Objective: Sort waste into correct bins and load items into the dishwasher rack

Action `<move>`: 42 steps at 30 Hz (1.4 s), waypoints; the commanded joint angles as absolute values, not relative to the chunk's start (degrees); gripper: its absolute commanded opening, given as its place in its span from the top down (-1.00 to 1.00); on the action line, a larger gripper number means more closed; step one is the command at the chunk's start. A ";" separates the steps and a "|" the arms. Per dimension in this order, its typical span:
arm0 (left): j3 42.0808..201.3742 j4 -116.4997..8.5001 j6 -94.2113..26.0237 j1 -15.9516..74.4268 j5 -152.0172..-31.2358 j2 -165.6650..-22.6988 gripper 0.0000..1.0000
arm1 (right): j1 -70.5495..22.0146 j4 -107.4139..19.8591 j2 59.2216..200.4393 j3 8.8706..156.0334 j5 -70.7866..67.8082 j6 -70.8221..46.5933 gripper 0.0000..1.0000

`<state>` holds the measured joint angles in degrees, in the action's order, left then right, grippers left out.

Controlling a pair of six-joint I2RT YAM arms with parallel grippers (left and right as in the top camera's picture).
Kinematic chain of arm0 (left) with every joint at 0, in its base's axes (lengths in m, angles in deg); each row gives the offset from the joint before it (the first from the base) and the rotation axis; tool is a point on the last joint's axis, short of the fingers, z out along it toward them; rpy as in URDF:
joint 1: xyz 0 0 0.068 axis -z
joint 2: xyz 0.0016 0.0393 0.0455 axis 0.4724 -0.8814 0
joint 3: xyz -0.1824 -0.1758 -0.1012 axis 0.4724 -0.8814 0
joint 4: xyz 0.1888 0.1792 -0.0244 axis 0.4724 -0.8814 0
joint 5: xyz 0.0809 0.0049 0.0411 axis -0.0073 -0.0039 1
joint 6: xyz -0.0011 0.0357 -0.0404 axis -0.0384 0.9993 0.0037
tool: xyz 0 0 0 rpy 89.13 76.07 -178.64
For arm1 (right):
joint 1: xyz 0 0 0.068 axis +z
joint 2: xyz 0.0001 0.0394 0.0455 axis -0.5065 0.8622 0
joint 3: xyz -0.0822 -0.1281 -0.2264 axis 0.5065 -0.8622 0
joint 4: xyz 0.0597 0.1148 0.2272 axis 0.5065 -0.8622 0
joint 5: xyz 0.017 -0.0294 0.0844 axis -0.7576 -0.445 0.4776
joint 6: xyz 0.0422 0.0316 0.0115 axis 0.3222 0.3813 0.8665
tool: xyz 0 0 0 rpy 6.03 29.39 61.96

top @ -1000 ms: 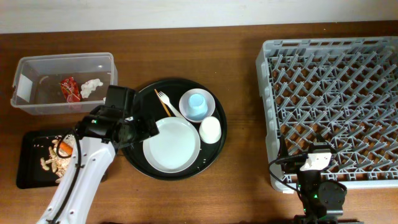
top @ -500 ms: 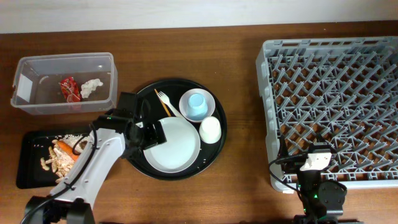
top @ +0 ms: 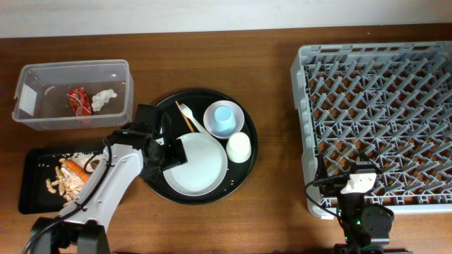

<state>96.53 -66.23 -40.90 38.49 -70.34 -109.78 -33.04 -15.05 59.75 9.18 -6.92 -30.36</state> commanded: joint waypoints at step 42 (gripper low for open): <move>98.69 -82.05 -51.02 6.54 -57.73 -80.97 -0.98 | -33.46 -15.33 59.37 8.89 -7.20 -30.28 -0.97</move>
